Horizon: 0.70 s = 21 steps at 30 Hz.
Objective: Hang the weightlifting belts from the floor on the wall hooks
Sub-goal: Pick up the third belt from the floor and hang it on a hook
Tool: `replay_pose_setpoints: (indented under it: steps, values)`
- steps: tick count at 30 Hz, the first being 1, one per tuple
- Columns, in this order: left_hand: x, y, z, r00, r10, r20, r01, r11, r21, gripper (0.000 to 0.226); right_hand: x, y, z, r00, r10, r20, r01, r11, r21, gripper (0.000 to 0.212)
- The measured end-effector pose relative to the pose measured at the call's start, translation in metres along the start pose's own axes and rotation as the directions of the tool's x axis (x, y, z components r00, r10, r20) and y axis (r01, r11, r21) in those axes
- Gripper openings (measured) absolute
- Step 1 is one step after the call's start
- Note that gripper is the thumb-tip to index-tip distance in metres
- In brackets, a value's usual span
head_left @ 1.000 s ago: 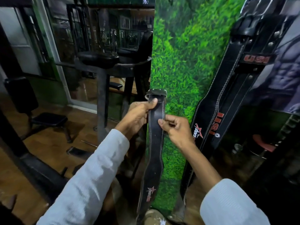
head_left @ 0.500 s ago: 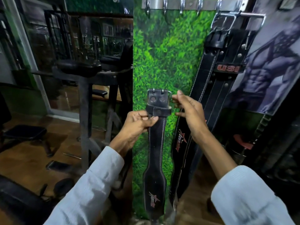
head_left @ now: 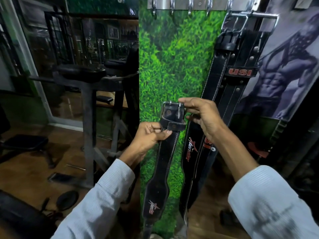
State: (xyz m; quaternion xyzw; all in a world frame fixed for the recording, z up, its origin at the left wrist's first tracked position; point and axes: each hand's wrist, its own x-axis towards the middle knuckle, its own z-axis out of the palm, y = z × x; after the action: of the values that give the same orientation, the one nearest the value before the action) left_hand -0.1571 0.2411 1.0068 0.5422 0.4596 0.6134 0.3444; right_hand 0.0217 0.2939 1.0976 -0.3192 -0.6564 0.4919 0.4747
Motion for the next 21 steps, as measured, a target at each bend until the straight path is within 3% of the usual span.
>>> replay_pose_setpoints:
  steps: [3, 8, 10, 14, 16, 19, 21]
  values:
    - [-0.001, 0.002, -0.002, 1.000, -0.015, 0.019, 0.015, 0.999, 0.032, 0.002, -0.002, 0.000, 0.001, 0.995, 0.045, 0.085, -0.050, 0.997, 0.052, 0.023]
    - [-0.002, -0.001, -0.003, 1.000, -0.019, 0.024, 0.018, 0.999, 0.036, 0.013, 0.002, -0.004, 0.008, 0.971, 0.103, 0.215, -0.073, 0.987, -0.141, 0.029]
    - [-0.001, -0.005, -0.002, 1.000, -0.016, 0.009, 0.016, 0.999, 0.049, 0.017, 0.004, -0.005, 0.009, 0.975, 0.048, 0.217, -0.044, 0.999, -0.023, 0.014]
    - [-0.003, -0.010, -0.001, 1.000, -0.030, 0.005, 0.029, 0.998, 0.064, 0.015, 0.007, -0.008, 0.009, 0.962, -0.059, 0.267, 0.035, 0.995, 0.093, 0.035]
    - [-0.003, -0.011, -0.001, 1.000, -0.031, 0.008, 0.030, 0.998, 0.051, 0.018, 0.009, -0.008, 0.008, 0.976, -0.057, 0.210, 0.034, 0.993, 0.113, 0.035]
    - [-0.001, -0.009, -0.003, 0.999, -0.032, -0.008, 0.032, 0.999, 0.034, 0.019, 0.010, -0.006, 0.006, 0.993, 0.077, 0.086, -0.066, 0.990, -0.121, 0.016]
    - [0.000, -0.006, -0.003, 1.000, -0.024, -0.013, 0.024, 0.999, 0.030, 0.019, 0.012, -0.002, 0.001, 0.951, 0.283, 0.124, -0.232, 0.918, -0.320, 0.037]
